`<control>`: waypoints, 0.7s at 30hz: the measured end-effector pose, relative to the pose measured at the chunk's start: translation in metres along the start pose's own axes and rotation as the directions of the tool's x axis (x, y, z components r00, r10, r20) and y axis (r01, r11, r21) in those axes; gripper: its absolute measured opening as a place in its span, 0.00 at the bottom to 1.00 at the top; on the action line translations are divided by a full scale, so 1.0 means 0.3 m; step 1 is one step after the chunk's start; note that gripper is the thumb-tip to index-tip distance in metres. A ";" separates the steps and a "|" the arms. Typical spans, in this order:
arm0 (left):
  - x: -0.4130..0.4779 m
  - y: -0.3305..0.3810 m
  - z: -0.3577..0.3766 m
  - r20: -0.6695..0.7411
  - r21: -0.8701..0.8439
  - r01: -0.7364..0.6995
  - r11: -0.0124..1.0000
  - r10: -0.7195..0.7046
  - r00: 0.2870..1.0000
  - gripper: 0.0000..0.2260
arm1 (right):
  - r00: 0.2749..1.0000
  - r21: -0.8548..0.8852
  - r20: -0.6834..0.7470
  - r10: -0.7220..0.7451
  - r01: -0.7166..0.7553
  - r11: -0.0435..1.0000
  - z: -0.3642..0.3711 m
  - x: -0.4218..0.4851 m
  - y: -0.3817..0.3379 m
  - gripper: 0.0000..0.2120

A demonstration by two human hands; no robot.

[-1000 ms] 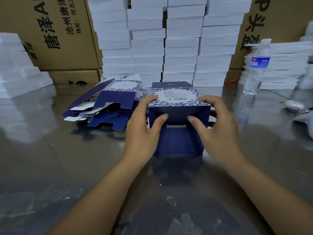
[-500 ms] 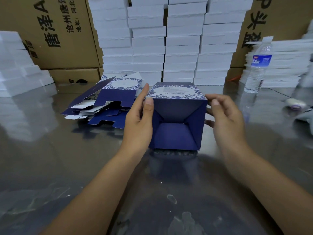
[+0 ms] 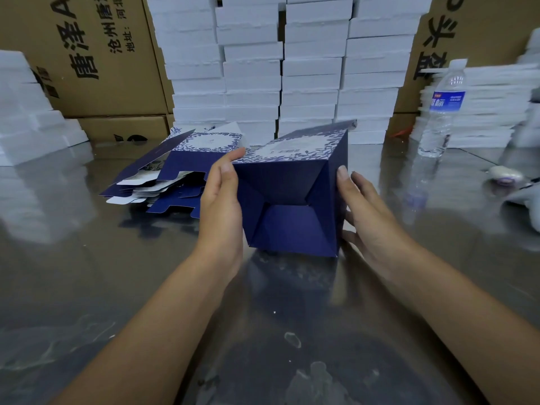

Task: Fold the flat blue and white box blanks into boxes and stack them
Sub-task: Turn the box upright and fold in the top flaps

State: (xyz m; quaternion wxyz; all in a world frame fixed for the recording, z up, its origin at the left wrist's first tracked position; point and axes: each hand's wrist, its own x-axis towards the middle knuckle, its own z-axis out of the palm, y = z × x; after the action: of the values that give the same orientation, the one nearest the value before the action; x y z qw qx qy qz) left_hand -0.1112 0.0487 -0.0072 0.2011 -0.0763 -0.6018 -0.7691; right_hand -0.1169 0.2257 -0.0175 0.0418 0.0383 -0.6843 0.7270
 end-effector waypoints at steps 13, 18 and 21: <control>0.035 -0.020 -0.014 -0.113 -0.371 0.121 0.921 -0.174 0.978 0.15 | 0.983 0.119 -0.145 -0.113 0.131 0.984 -0.013 -0.001 -0.017 0.49; 0.039 -0.017 -0.017 -0.064 -0.494 0.253 0.832 -0.325 0.944 0.16 | 0.999 0.096 0.004 -0.051 0.050 0.994 0.000 -0.015 -0.029 0.40; 0.040 -0.016 -0.016 -0.040 -0.521 0.319 0.791 -0.396 0.917 0.18 | 0.998 0.112 0.016 -0.063 0.061 0.992 0.007 -0.018 -0.031 0.36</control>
State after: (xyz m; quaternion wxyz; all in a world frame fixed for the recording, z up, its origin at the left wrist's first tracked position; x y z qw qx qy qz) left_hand -0.1235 0.0425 -0.0085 0.0683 0.0463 -0.3665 -0.9268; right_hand -0.1104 0.2241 -0.0086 0.0554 0.0690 -0.6414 0.7621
